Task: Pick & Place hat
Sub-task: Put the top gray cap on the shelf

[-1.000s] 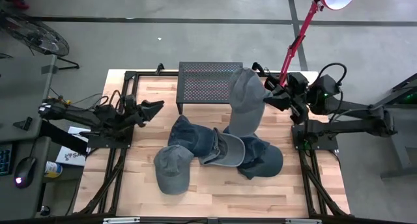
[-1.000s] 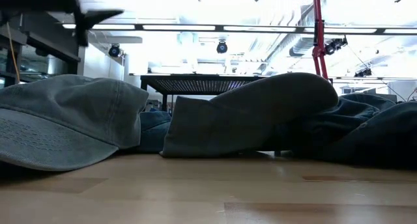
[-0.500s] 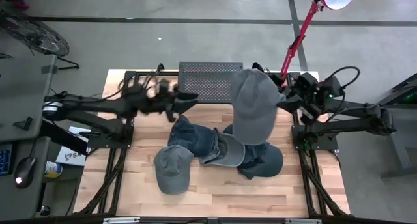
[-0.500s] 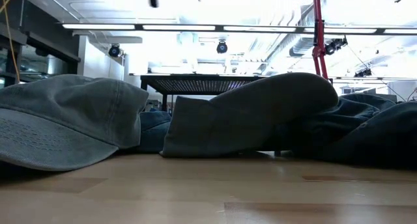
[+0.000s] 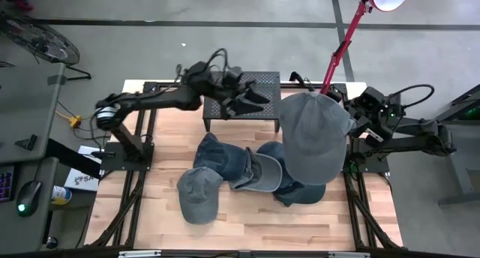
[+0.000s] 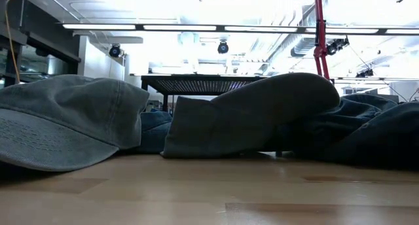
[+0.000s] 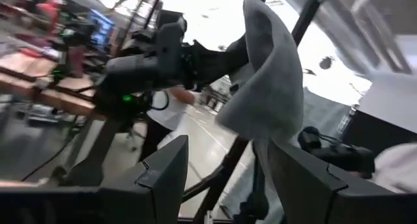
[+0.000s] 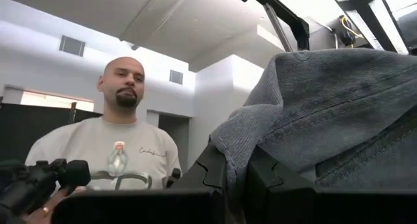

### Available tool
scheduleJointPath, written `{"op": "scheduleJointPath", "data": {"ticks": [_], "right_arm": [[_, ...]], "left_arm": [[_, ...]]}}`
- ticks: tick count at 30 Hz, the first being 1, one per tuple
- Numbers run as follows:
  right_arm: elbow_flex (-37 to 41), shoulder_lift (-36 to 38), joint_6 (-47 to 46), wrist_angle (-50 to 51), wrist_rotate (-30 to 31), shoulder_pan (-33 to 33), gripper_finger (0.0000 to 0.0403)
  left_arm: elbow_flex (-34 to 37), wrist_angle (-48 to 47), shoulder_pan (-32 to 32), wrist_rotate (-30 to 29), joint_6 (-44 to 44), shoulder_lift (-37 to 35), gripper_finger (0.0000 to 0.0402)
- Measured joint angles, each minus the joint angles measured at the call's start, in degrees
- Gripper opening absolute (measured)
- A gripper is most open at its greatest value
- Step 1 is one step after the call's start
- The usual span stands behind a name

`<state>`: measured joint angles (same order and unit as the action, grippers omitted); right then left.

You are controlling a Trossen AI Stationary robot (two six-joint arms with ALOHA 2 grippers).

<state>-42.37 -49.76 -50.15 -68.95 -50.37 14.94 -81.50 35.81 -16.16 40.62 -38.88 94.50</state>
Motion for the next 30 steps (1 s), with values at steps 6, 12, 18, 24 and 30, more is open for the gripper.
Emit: {"op": "scheduleJointPath", "data": {"ticks": [6, 12, 18, 24, 30], "right_arm": [[0.0, 0.0, -1.5, -0.7, 0.0, 0.0, 0.0009], [0.0, 0.0, -2.3, -2.0, 0.1, 0.0, 0.0009], [0.0, 0.0, -2.1, -2.3, 0.8, 0.0, 0.0009], [0.0, 0.0, -2.3, -2.3, 1.8, 0.0, 0.0009], [0.0, 0.0, -2.8, -2.5, 3.1, 0.0, 0.0009]], "left_arm": [[-10.7, 0.2, 0.0, 5.1, -0.4, 7.2, 0.0206], [-15.2, 0.6, 0.0, 6.5, -0.2, 9.6, 0.0206], [-15.7, 0.5, 0.0, 6.2, 1.9, 9.7, 0.0206], [-15.7, 0.6, 0.0, 4.9, 4.1, 9.7, 0.0206], [-15.7, 0.5, 0.0, 4.3, 6.0, 9.7, 0.0206]]}}
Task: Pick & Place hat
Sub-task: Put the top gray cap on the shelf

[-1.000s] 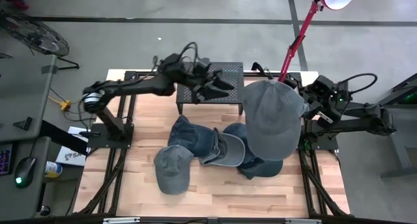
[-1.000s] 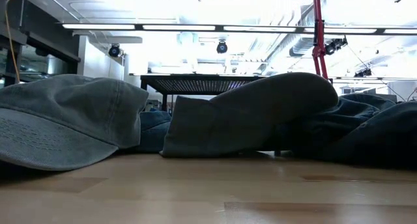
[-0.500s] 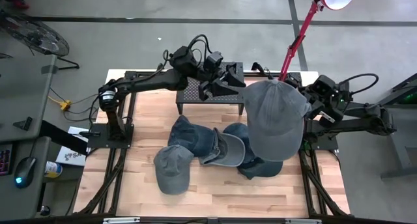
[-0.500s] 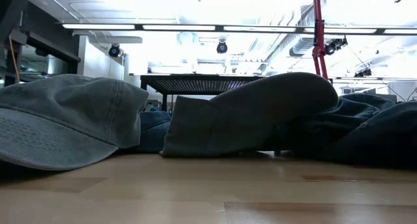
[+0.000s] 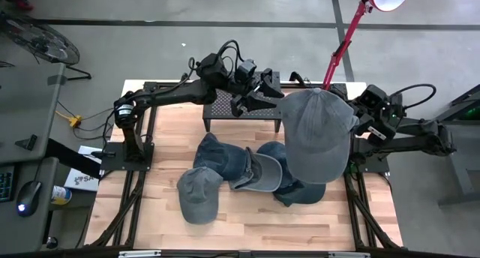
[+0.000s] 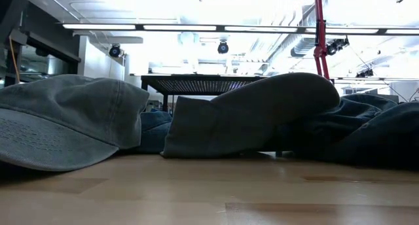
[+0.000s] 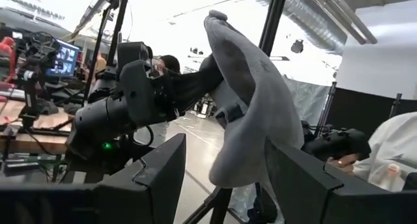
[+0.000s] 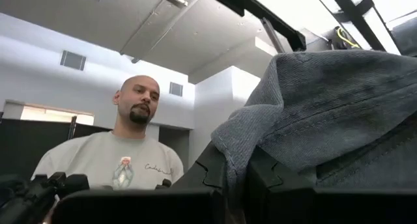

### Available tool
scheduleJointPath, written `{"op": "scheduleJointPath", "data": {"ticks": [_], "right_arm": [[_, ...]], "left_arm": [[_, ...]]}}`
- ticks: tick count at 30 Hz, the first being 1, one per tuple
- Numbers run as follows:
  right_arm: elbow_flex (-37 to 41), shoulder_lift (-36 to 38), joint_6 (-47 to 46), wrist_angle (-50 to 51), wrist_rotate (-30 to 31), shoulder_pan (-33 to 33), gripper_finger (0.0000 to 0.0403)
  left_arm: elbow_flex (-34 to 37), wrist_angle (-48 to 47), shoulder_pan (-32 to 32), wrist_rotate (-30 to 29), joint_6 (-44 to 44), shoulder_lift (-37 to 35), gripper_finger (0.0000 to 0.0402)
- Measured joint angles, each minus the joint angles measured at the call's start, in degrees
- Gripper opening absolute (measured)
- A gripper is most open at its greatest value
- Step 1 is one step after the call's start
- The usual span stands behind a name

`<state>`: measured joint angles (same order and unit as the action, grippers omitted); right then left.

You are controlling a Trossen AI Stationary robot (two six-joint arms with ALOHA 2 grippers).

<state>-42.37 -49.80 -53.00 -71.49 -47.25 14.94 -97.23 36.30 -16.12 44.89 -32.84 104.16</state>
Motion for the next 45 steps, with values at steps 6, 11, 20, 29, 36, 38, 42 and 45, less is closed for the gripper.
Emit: {"op": "scheduleJointPath", "data": {"ticks": [6, 11, 20, 29, 36, 38, 42, 45], "right_arm": [[0.0, 0.0, 0.0, 0.0, 0.4, 0.0, 0.0009], [0.0, -0.1, 0.4, 0.0, 0.9, 0.0, 0.0009], [0.0, -0.1, 0.5, 0.0, 0.8, 0.0, 0.0009], [0.0, -0.1, 0.5, 0.1, 1.1, 0.0, 0.0008], [0.0, -0.1, 0.4, 1.3, 1.2, 0.0, 0.0008], [0.0, -0.1, 0.5, 2.4, 1.3, 0.0, 0.0008], [0.0, -0.1, 0.4, 3.9, 1.3, 0.0, 0.0008], [0.0, 0.0, -0.1, 4.8, 1.2, 0.0, 0.0012]], "left_arm": [[0.0, 0.0, 0.2, -0.2, 1.1, 0.0, 0.0206], [0.0, -0.1, 1.2, -1.5, 3.0, 0.0, 0.0206], [0.0, -1.7, 2.0, -6.2, 6.3, 0.0, 0.0206], [0.0, -1.4, 4.3, -6.1, 6.9, 0.0, 0.0206], [0.0, -1.3, 6.1, -7.7, 7.6, 0.0, 0.0206], [0.0, -1.1, 6.1, -7.6, 7.5, 0.0, 0.0206], [-1.3, -0.8, 6.9, -6.6, 7.0, 0.0, 0.0206], [-2.2, -1.1, 6.9, -5.8, 6.7, 0.0, 0.0203]]}}
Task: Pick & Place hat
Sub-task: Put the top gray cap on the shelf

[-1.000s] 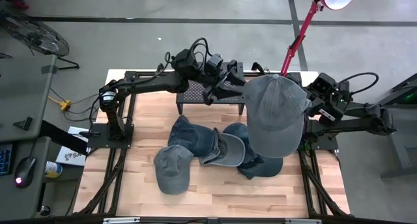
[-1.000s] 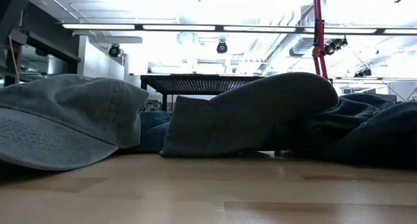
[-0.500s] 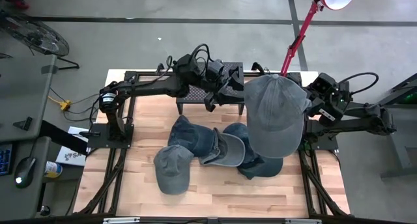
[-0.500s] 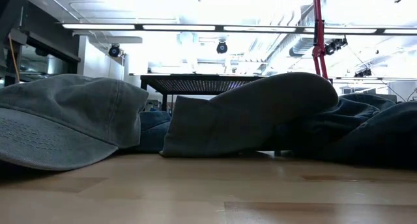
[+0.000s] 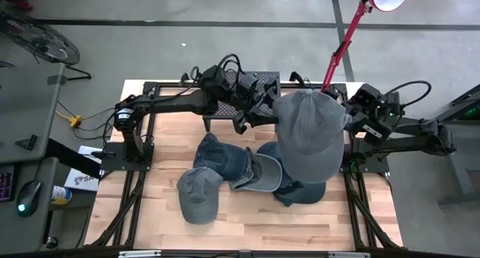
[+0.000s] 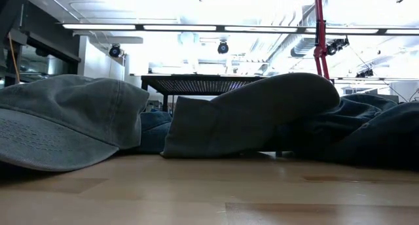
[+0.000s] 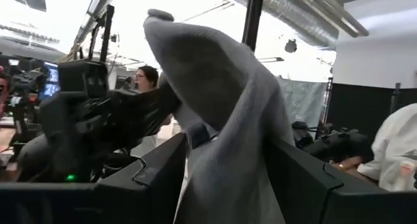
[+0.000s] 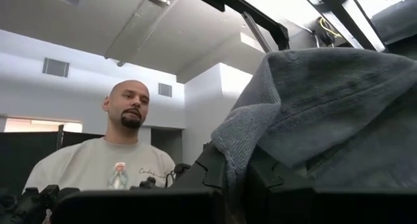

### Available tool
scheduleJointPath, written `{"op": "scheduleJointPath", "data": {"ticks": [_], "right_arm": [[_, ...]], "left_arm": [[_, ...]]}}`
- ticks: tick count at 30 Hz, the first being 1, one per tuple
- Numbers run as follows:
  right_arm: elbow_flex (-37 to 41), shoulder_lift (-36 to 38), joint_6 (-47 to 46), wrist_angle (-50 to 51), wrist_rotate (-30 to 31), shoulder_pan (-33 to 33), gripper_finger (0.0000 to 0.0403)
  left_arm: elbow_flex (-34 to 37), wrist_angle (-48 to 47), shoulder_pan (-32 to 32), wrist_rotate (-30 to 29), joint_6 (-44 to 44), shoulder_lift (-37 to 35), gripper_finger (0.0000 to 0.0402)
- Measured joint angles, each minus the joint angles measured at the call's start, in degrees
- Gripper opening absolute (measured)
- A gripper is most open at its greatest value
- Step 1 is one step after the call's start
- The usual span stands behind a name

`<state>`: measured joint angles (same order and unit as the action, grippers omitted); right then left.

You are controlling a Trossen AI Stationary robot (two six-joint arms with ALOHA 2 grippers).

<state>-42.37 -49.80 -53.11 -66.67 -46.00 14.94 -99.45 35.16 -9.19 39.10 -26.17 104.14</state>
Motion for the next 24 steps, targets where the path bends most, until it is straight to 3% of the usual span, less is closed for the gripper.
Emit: {"op": "scheduleJointPath", "data": {"ticks": [5, 12, 24], "right_arm": [[0.0, 0.0, -0.7, 0.3, -0.1, 0.0, 0.0009], [0.0, 0.0, -0.9, 1.6, -0.3, 0.0, 0.0017], [0.0, 0.0, -0.5, 8.4, -3.4, 0.0, 0.0023]], "left_arm": [[-2.6, -0.4, -0.1, 2.4, -2.5, 0.0, 0.0158], [-3.4, -0.8, -0.2, 5.5, -2.7, 0.0, 0.0015], [-3.4, -2.9, -0.5, 10.3, -2.6, 0.0, 0.0002]]}}
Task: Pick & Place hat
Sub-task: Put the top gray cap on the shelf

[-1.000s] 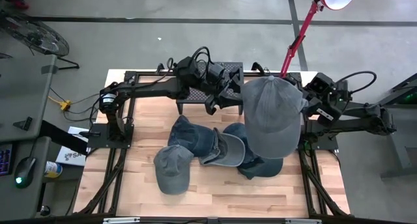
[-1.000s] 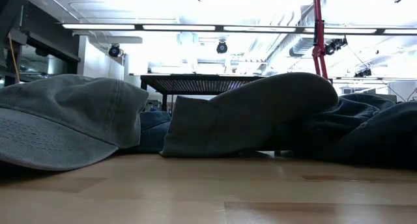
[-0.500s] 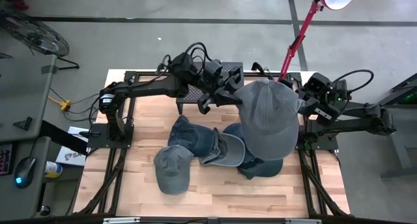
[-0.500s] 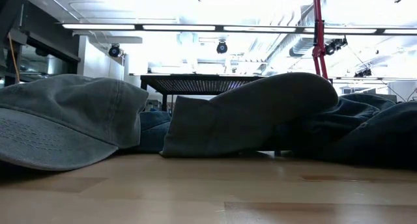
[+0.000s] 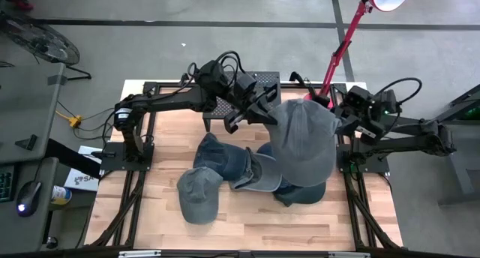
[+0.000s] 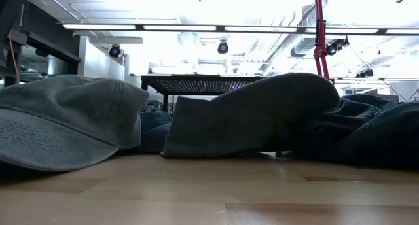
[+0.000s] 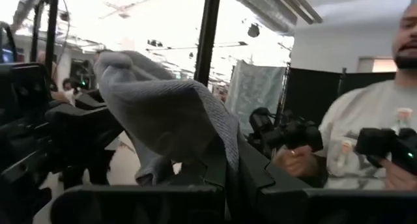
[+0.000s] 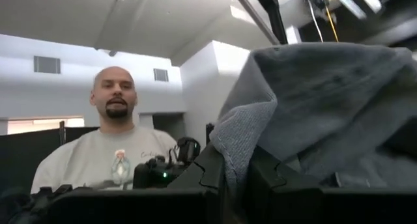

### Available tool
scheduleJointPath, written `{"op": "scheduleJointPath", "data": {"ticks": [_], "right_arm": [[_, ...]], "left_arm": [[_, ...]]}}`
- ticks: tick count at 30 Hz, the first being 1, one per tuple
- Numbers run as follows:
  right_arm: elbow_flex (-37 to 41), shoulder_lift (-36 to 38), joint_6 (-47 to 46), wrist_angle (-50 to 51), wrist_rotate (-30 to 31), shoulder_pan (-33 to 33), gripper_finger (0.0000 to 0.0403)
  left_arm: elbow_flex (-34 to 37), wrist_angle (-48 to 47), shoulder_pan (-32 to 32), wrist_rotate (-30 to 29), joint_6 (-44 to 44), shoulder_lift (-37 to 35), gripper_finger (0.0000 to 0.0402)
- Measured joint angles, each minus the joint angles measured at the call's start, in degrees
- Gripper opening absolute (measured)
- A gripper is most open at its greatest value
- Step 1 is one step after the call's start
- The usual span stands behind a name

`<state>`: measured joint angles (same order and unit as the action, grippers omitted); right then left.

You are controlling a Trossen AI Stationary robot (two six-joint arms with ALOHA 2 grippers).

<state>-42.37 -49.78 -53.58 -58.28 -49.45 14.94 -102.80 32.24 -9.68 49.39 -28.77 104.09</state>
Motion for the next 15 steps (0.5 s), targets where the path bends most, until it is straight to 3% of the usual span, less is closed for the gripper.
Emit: {"op": "scheduleJointPath", "data": {"ticks": [8, 15], "right_arm": [[0.0, 0.0, 2.2, 13.8, -8.0, 0.8, 0.0024], [0.0, -0.1, 3.6, 22.5, -10.3, 1.2, 0.0024]], "left_arm": [[0.0, -6.8, -2.1, 3.9, 1.1, -0.7, 0.0001], [0.0, -7.3, -2.7, 4.1, 1.3, -0.9, 0.0001]]}}
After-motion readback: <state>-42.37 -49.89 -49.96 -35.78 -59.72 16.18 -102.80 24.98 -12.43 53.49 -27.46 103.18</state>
